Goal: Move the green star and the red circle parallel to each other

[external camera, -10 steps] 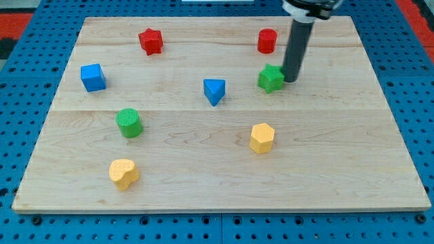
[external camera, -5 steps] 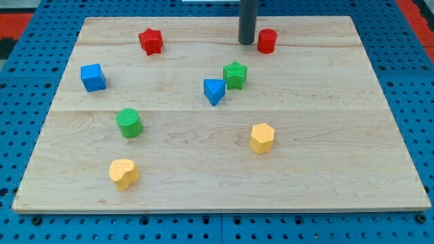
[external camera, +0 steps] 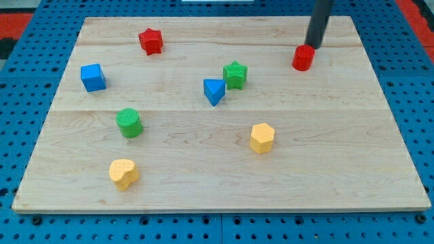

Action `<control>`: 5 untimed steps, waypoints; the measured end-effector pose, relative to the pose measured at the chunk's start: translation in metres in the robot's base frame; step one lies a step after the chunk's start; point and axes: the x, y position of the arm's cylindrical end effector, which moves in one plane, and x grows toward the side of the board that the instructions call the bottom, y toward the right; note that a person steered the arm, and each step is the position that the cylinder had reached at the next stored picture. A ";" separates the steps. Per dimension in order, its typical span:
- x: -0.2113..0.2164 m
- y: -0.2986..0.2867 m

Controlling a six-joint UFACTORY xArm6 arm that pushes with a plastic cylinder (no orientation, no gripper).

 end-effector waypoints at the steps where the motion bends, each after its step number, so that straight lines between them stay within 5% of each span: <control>1: 0.036 -0.006; 5: 0.002 0.006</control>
